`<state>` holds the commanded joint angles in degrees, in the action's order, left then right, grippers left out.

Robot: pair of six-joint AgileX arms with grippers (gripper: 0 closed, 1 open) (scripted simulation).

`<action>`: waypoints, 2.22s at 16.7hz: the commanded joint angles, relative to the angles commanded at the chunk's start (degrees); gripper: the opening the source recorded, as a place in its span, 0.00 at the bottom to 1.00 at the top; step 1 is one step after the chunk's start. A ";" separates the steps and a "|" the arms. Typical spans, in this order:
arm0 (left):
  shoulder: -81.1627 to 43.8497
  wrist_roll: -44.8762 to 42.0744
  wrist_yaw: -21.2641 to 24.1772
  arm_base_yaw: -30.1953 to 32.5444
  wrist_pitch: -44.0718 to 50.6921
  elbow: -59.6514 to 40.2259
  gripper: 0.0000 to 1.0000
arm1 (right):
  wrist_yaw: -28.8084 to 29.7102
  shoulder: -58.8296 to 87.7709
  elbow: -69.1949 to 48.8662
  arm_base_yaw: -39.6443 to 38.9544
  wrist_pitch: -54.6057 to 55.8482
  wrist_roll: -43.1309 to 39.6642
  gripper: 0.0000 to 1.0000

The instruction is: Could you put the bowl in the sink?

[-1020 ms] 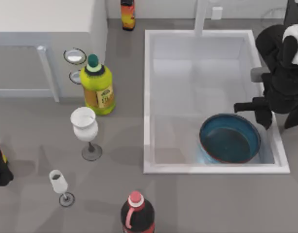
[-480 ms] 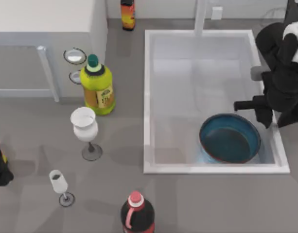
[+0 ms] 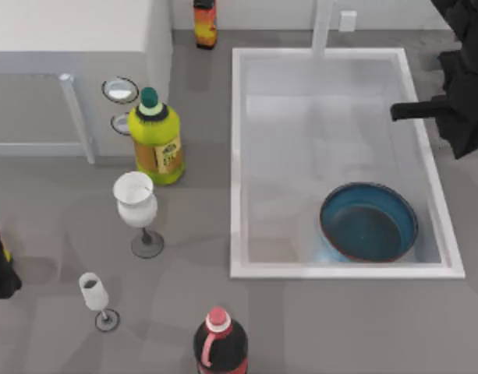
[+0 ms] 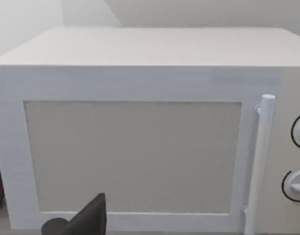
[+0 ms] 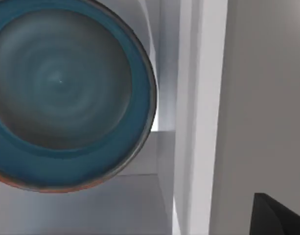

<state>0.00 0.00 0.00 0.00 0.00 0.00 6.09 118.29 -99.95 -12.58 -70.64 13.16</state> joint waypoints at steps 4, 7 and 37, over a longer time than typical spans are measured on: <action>0.00 0.00 0.00 0.00 0.00 0.00 1.00 | -0.05 -2.46 -6.57 0.06 -7.49 -0.19 0.00; 0.00 0.00 0.00 0.00 0.00 0.00 1.00 | -0.05 -2.64 -6.91 0.07 -7.84 -0.21 0.00; 0.00 0.00 0.00 0.00 0.00 0.00 1.00 | -3.13 -37.41 43.73 -59.01 66.42 -5.91 0.00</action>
<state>0.00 0.00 0.00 0.00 0.00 0.00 2.96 80.88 -56.21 -71.59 -4.22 7.25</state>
